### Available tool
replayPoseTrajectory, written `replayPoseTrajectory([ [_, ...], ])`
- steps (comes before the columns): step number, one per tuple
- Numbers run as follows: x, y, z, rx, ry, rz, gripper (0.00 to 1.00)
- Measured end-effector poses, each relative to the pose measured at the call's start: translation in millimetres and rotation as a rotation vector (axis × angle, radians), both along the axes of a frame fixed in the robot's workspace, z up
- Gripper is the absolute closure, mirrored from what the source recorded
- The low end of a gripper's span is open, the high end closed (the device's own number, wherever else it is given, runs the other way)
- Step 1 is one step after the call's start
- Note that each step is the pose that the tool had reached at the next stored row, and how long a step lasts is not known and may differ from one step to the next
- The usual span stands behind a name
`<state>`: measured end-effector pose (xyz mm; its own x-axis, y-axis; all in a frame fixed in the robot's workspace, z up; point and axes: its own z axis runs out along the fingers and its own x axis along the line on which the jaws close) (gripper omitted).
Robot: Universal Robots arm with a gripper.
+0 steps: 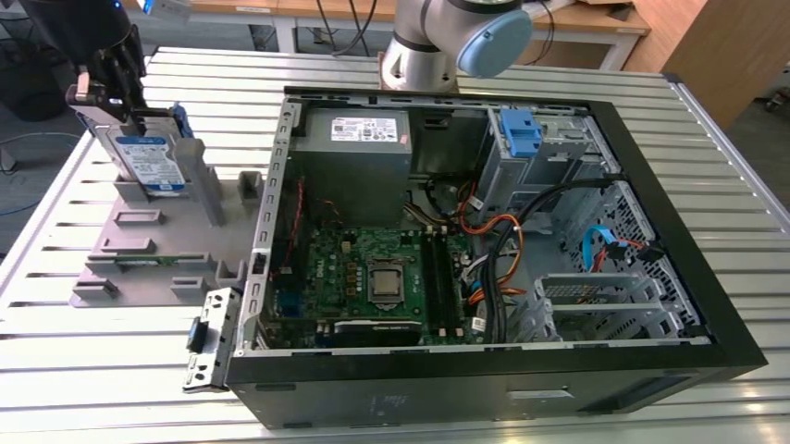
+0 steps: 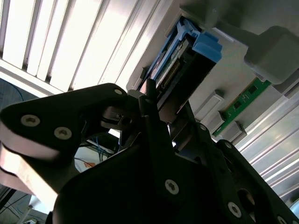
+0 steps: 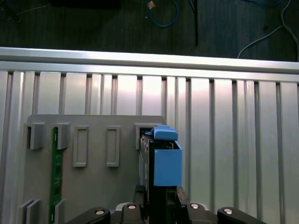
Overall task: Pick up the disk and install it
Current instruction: 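Pick up the disk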
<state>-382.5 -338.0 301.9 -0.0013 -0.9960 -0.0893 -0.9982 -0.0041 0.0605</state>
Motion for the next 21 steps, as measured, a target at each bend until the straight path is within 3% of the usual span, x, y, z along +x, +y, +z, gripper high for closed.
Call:
replayPoseTrajectory([
  [6, 0.0, 0.0, -0.4, -0.0001, 0.0001, -0.081, 0.65],
  [21, -5.3, -0.1, -0.7, -0.0002, -0.0036, -0.07, 0.65],
])
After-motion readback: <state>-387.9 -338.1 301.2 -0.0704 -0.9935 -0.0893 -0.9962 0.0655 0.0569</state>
